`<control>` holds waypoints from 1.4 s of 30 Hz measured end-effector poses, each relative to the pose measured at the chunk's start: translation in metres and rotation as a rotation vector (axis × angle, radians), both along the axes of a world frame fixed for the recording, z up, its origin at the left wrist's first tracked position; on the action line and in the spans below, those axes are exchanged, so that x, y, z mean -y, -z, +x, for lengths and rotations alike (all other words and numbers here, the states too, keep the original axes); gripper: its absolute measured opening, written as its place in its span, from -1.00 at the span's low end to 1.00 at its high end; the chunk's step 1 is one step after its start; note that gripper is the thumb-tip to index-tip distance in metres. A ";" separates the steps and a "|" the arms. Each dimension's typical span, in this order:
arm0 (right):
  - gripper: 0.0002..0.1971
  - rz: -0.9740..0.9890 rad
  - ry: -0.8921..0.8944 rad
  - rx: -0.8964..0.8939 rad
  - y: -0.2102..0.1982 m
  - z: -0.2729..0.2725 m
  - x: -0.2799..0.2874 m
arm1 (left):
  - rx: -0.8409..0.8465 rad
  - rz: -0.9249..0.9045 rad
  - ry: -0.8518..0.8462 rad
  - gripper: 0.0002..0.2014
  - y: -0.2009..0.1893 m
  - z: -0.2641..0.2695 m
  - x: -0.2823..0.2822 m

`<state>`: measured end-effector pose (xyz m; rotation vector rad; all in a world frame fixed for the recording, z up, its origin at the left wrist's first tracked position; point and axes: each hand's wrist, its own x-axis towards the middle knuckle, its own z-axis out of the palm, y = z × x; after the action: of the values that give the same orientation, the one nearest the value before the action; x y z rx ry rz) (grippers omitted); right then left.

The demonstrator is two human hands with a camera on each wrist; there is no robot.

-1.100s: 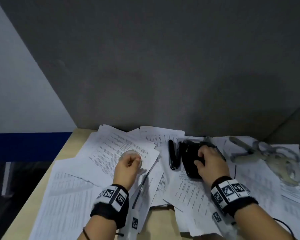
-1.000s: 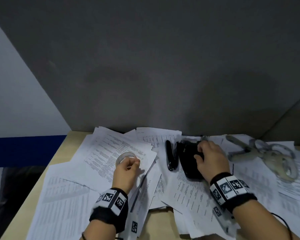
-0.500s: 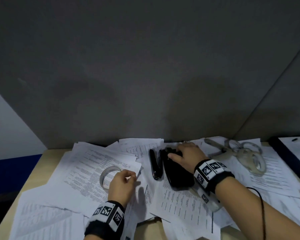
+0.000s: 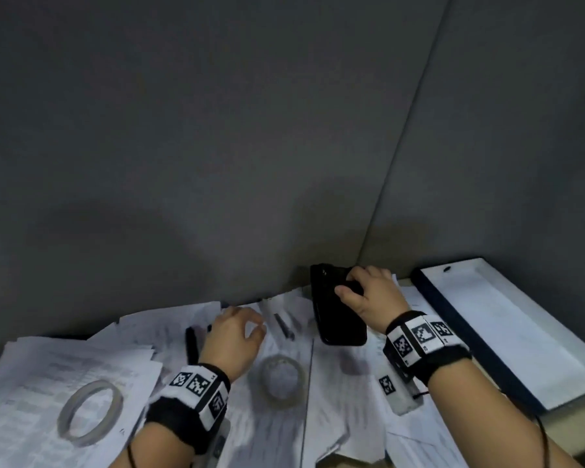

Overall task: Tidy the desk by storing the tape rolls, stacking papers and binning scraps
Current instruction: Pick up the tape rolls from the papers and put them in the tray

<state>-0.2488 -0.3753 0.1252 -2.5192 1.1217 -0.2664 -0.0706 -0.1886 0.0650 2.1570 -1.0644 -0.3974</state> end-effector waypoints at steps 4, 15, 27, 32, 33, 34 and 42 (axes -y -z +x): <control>-0.53 0.009 0.091 0.024 0.001 -0.051 0.043 | 0.052 -0.017 0.095 -0.84 -0.029 -0.031 0.070; -0.62 -0.037 0.107 -0.179 0.001 -0.154 0.188 | 0.262 -0.053 0.202 -0.55 -0.088 -0.107 0.248; -0.57 -0.030 0.131 -0.429 0.052 -0.172 0.295 | 0.572 0.161 0.087 -0.16 -0.083 -0.122 0.326; -0.57 0.022 0.133 -0.472 0.075 -0.165 0.312 | 0.587 0.188 0.048 -0.03 -0.067 -0.126 0.331; -0.57 0.042 0.127 -0.470 0.079 -0.163 0.314 | 0.586 0.195 0.042 -0.01 -0.064 -0.126 0.332; -0.57 0.060 0.120 -0.467 0.084 -0.160 0.315 | 0.587 0.196 0.039 0.00 -0.062 -0.125 0.333; -0.57 0.098 0.114 -0.418 0.105 -0.149 0.323 | 0.604 0.172 0.028 0.07 -0.051 -0.121 0.334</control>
<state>-0.3982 -0.6982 0.0198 -2.4908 1.3950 0.2952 -0.1919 -0.5228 0.1156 2.4904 -1.4229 0.1786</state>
